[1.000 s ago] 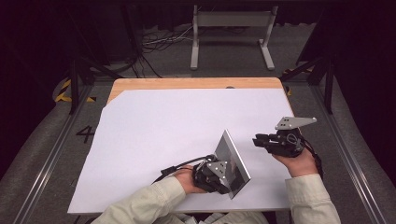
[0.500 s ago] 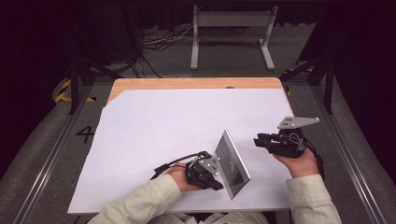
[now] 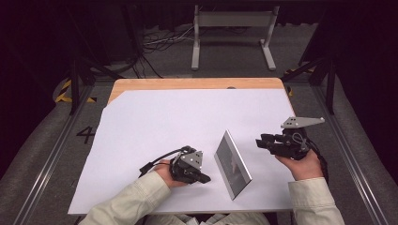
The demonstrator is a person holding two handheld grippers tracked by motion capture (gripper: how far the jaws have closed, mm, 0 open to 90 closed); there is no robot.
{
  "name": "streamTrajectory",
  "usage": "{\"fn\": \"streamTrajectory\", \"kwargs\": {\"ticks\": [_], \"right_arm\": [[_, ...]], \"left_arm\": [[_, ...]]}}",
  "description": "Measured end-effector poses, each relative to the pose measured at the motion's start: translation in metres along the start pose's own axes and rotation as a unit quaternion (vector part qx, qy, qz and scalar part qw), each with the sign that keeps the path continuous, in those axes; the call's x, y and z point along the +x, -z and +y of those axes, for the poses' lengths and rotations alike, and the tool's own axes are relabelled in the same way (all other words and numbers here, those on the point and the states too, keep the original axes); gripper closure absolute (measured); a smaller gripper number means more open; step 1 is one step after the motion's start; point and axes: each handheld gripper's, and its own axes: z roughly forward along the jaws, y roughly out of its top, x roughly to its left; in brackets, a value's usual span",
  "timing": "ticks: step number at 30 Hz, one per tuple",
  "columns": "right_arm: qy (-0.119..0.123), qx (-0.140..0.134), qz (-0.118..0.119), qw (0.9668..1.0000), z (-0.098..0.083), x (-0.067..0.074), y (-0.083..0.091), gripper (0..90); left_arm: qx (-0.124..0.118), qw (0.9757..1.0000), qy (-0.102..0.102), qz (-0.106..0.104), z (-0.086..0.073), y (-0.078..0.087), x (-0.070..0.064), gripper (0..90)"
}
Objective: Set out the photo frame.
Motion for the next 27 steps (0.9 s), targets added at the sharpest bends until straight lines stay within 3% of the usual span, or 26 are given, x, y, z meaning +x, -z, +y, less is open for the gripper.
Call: {"fn": "streamTrajectory", "kwargs": {"ticks": [8, 16, 27], "right_arm": [[-0.003, 0.008, -0.007, 0.9999, 0.004, 0.009, 0.002, 62.8], [-0.028, 0.022, -0.006, 0.9994, 0.009, 0.010, 0.005, 62.1], [-0.063, 0.043, -0.007, 0.9970, 0.022, 0.013, 0.016, 62.7]], "left_arm": [[-0.012, 0.9996, 0.016, 0.018, -0.009, 0.011, 0.004, 90.0], [-0.024, 0.9988, 0.033, 0.028, -0.017, 0.020, 0.008, 90.0], [-0.028, 0.9983, 0.033, 0.039, -0.020, 0.022, 0.009, 90.0]]}}
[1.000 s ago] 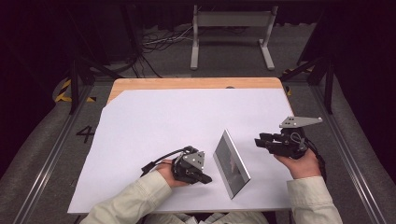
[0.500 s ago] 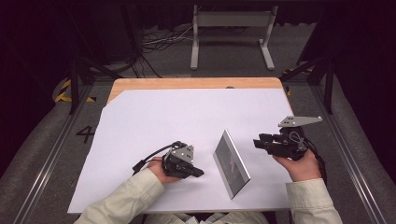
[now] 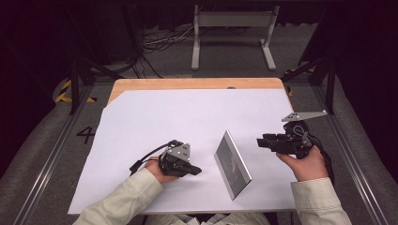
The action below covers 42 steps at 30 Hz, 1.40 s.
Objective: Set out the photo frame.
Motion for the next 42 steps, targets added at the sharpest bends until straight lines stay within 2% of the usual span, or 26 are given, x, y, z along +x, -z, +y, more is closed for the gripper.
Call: {"fn": "streamTrajectory", "kwargs": {"ticks": [13, 19, 26, 30, 42], "right_arm": [[-0.012, 0.044, -0.002, 0.9990, 0.016, 0.011, 0.007, 62.0], [-0.008, 0.058, -0.003, 0.9983, 0.020, 0.014, 0.008, 61.9], [-0.007, 0.081, -0.003, 0.9967, 0.026, 0.021, 0.007, 61.3], [-0.018, 0.095, 0.002, 0.9953, 0.030, 0.024, 0.006, 60.5], [-0.012, 0.116, 0.005, 0.9932, 0.039, 0.034, 0.002, 60.5]], "left_arm": [[-0.010, 0.9996, 0.020, 0.017, -0.005, 0.004, 0.004, 89.9], [-0.014, 0.9994, 0.022, 0.021, -0.007, 0.005, 0.005, 89.8], [-0.025, 0.9987, 0.030, 0.032, -0.008, 0.006, 0.007, 89.7], [-0.032, 0.9982, 0.031, 0.040, -0.008, 0.008, 0.007, 89.7], [-0.029, 0.9984, 0.030, 0.037, -0.008, 0.006, 0.007, 88.8]]}}
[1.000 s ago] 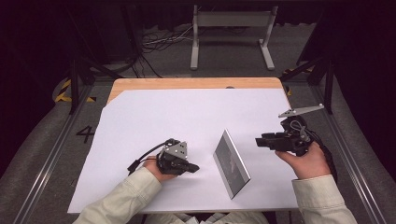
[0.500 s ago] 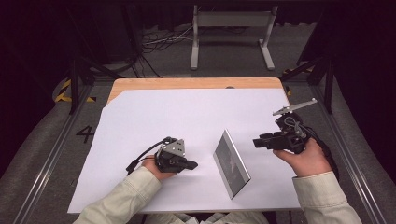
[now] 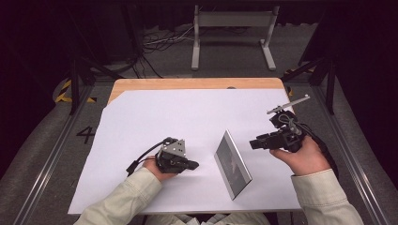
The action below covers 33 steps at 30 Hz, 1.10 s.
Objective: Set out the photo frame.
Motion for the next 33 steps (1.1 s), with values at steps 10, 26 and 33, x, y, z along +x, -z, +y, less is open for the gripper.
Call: {"fn": "streamTrajectory", "kwargs": {"ticks": [10, 26, 33], "right_arm": [[0.006, 0.030, 0.003, 0.9995, 0.008, 0.007, -0.002, 60.1], [0.019, 0.058, 0.010, 0.9981, 0.020, 0.022, -0.008, 59.4], [0.021, 0.070, 0.010, 0.9973, 0.024, 0.029, -0.011, 58.9]], "left_arm": [[0.001, 1.0000, 0.001, 0.000, 0.000, 0.000, 0.001, 88.5], [0.001, 1.0000, 0.006, 0.001, -0.001, 0.000, 0.002, 88.4], [0.002, 1.0000, 0.006, 0.001, -0.001, 0.000, 0.002, 88.3]]}}
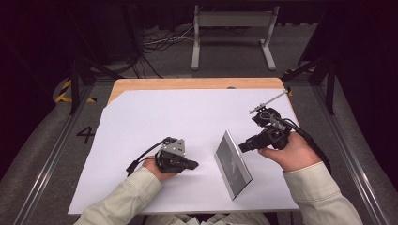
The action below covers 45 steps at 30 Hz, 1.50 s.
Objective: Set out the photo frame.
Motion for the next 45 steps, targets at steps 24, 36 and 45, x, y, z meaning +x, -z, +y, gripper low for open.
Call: {"fn": "streamTrajectory", "kwargs": {"ticks": [24, 36, 45], "right_arm": [[0.010, 0.024, 0.010, 0.9996, 0.007, 0.009, -0.021, 55.2], [0.009, 0.036, 0.008, 0.9993, 0.008, 0.007, -0.034, 55.1], [0.008, 0.048, 0.010, 0.9988, 0.009, 0.007, -0.045, 55.1]], "left_arm": [[-0.006, 0.9999, 0.008, 0.008, -0.001, 0.004, 0.003, 86.6], [-0.006, 0.9999, 0.009, 0.008, -0.001, 0.004, 0.003, 86.2], [-0.006, 0.9999, 0.009, 0.008, -0.001, 0.004, 0.003, 86.0]]}}
